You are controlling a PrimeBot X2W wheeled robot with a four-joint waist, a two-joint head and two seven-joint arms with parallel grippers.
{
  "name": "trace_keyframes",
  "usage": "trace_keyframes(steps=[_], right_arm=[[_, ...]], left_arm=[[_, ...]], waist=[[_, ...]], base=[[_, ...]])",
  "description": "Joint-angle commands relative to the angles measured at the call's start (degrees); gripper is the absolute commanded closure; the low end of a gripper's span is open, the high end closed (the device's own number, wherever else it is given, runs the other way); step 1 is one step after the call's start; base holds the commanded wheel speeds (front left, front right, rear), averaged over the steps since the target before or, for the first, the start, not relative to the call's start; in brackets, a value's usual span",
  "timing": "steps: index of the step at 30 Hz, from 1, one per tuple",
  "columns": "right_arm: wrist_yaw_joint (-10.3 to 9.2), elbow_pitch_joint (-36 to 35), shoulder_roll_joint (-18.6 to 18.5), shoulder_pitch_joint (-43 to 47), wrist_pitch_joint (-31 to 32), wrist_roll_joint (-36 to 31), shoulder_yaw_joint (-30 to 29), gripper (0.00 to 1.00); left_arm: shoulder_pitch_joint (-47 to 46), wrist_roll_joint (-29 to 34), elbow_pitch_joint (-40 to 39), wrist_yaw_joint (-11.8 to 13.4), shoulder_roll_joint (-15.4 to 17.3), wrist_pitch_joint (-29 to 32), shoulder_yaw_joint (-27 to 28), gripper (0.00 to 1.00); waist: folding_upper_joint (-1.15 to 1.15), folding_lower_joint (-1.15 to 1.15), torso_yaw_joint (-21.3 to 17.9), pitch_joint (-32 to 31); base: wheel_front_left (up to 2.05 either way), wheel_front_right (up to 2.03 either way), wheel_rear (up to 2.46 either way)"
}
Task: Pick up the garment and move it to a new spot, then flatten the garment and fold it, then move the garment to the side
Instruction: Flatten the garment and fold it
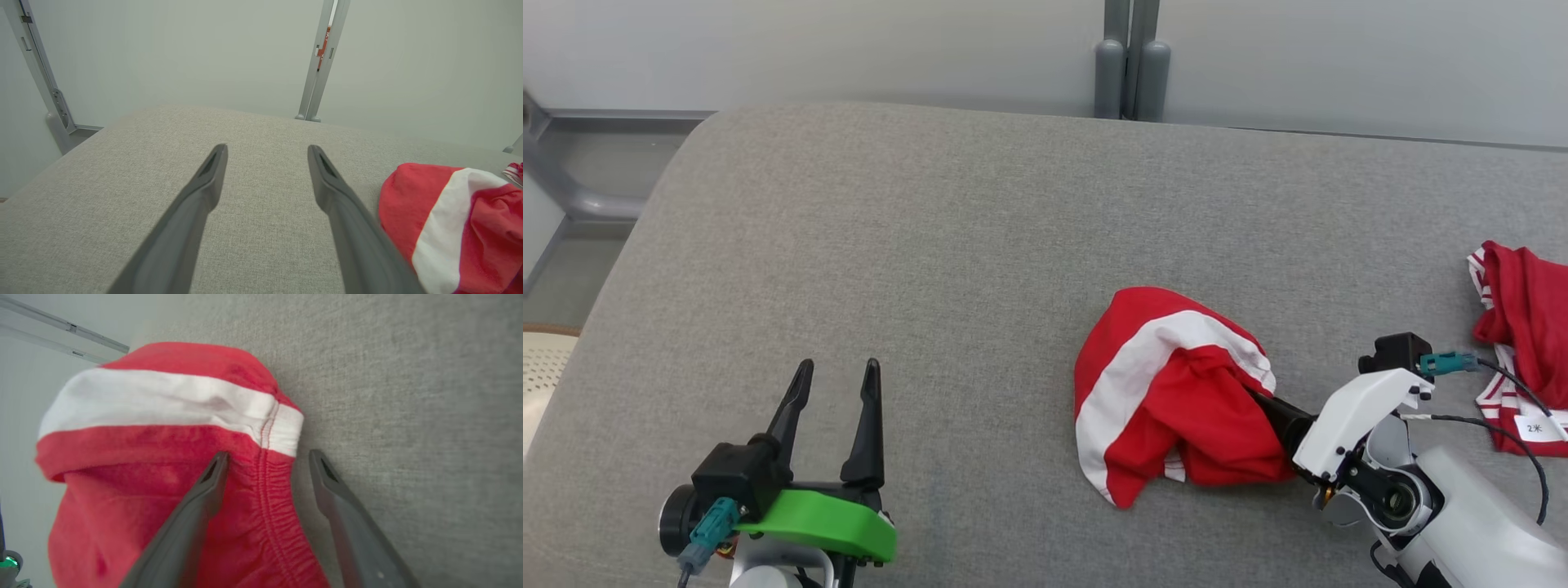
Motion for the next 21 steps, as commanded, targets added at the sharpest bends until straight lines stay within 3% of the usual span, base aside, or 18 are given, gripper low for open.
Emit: trace_keyframes(steps=[1, 2, 3, 4, 11, 21], right_arm=[[0.0, 0.3, -0.3, -0.9, -0.6, -0.2, 0.5, 0.42], [0.0, 0.2, -0.4, -1.0, -1.4, -0.4, 0.8, 0.51], [0.0, -0.1, -0.9, -1.1, -2.4, -0.7, 1.0, 0.89], [0.0, -0.6, -1.3, -0.9, -3.4, -0.6, 1.2, 1.0], [0.0, -5.2, -6.7, -0.6, -9.3, -3.1, 2.6, 1.0], [0.0, -14.7, -19.7, 2.6, -16.4, -8.4, 7.5, 1.0]], left_arm=[[-0.7, 0.0, 0.2, 0.0, 0.1, -0.1, 0.1, 0.0], [-0.6, 0.0, 0.3, 0.0, 0.1, -0.2, 0.1, 0.0], [-0.6, -0.1, 0.4, 0.0, 0.1, -0.2, 0.1, 0.0], [-0.5, -0.1, 0.5, 0.1, 0.1, -0.3, 0.1, 0.0], [0.6, -0.5, 0.7, 0.3, 0.5, -0.4, 0.4, 0.0], [0.4, -0.4, 0.7, 0.3, 0.4, 0.1, -0.6, 0.0]], waist=[[0.0, 0.0, 1.1, 0.7], [0.0, 0.0, 1.2, 0.7], [0.0, 0.0, 1.3, 0.6], [0.0, 0.0, 1.3, 0.4], [0.0, 0.0, -1.0, -0.7], [0.0, 0.0, -4.6, -0.2]], base=[[0.0, 0.0, 0.0], [0.0, 0.0, 0.0], [0.0, 0.0, 0.0], [0.0, 0.0, 0.0], [0.0, 0.0, 0.0], [0.0, 0.0, 0.0]])
